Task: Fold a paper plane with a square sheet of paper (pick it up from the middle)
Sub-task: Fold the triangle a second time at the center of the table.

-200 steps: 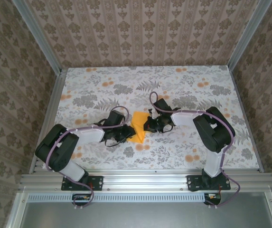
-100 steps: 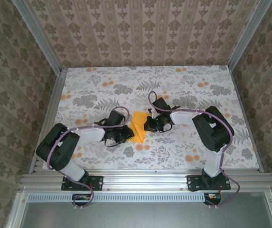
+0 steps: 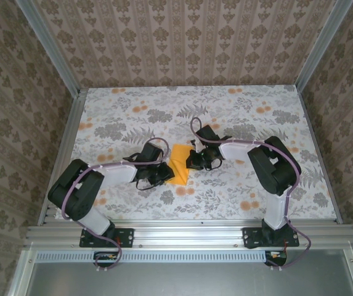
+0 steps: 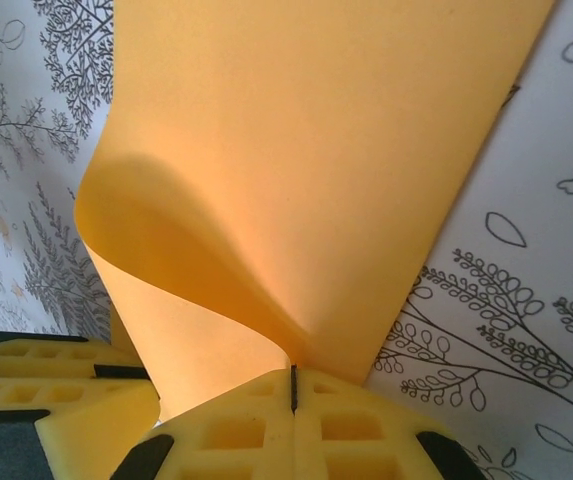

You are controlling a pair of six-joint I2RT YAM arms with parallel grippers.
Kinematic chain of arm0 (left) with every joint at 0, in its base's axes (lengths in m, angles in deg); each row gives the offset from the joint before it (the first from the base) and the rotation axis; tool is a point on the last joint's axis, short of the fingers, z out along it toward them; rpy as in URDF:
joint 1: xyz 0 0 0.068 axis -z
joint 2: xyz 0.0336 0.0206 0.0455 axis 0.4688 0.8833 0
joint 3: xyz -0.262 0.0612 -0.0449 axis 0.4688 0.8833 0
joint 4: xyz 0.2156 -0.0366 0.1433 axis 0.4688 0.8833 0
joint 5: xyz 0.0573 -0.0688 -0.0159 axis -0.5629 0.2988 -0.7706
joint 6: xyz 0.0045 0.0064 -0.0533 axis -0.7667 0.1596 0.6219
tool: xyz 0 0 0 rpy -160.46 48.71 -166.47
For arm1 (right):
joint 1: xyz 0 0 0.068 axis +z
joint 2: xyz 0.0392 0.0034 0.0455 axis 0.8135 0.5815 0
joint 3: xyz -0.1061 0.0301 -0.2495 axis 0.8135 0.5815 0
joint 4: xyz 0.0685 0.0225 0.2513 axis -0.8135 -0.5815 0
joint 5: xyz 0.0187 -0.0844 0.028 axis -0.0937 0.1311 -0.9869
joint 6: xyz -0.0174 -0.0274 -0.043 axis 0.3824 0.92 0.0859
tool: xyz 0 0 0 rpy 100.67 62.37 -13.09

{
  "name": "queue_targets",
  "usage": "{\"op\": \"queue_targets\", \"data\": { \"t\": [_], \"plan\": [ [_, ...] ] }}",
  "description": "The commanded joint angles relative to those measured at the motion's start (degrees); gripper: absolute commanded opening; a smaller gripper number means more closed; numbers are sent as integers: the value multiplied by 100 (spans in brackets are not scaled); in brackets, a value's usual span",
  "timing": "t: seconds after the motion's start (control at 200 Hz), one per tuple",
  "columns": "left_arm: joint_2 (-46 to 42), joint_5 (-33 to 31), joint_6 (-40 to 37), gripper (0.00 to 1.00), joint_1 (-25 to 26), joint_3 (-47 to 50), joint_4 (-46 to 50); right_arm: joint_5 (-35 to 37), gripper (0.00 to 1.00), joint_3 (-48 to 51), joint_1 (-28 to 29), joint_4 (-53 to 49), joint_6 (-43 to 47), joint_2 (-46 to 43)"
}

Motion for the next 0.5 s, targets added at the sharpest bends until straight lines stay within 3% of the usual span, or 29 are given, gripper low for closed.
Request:
{"op": "queue_targets", "data": {
  "t": [0.0, 0.495],
  "plan": [
    [158, 28, -164, 18, -9, -103, 341, 139, 5, -149, 4, -257, 127, 113],
    [185, 61, -193, 18, -1, -131, 339, 219, 6, -251, -22, -336, 171, 186]
  ]
}}
